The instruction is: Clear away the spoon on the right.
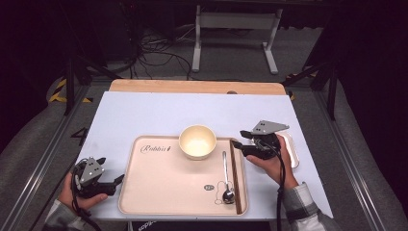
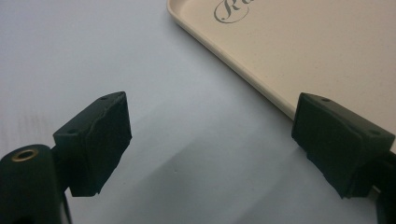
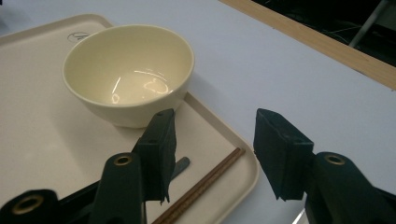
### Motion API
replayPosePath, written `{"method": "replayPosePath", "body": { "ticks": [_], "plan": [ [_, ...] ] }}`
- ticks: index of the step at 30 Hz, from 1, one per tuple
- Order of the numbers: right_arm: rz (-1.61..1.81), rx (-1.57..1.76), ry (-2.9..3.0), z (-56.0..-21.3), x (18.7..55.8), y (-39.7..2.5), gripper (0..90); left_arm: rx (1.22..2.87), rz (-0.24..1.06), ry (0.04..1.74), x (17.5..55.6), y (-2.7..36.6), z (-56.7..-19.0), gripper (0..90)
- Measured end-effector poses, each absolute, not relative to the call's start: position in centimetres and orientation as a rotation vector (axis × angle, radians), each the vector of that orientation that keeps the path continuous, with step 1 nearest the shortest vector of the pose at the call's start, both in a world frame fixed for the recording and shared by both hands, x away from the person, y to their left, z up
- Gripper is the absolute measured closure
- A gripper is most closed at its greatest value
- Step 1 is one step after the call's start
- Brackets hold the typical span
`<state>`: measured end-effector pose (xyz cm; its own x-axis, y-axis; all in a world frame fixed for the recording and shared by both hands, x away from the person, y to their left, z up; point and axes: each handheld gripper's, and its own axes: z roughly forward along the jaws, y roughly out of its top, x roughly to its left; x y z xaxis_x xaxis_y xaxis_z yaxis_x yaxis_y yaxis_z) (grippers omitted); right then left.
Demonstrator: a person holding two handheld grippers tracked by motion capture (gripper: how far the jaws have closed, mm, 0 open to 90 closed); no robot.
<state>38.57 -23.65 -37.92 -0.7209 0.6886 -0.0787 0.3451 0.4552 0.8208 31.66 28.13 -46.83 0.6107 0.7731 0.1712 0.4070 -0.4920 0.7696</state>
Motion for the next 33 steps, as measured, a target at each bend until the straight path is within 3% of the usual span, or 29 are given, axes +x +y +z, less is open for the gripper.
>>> {"method": "replayPosePath", "body": {
  "ticks": [23, 33],
  "plan": [
    [1.068, 0.876, 2.305, -39.2, 35.6, -27.7, 43.4, 2.14, 0.666, 0.918, 31.7, 28.0, -46.9, 12.6],
    [1.008, 1.008, 2.218, -39.7, 35.4, -32.6, 41.6, 2.127, 0.668, 0.909, 31.8, 28.3, -46.8, 12.6]
  ]
}}
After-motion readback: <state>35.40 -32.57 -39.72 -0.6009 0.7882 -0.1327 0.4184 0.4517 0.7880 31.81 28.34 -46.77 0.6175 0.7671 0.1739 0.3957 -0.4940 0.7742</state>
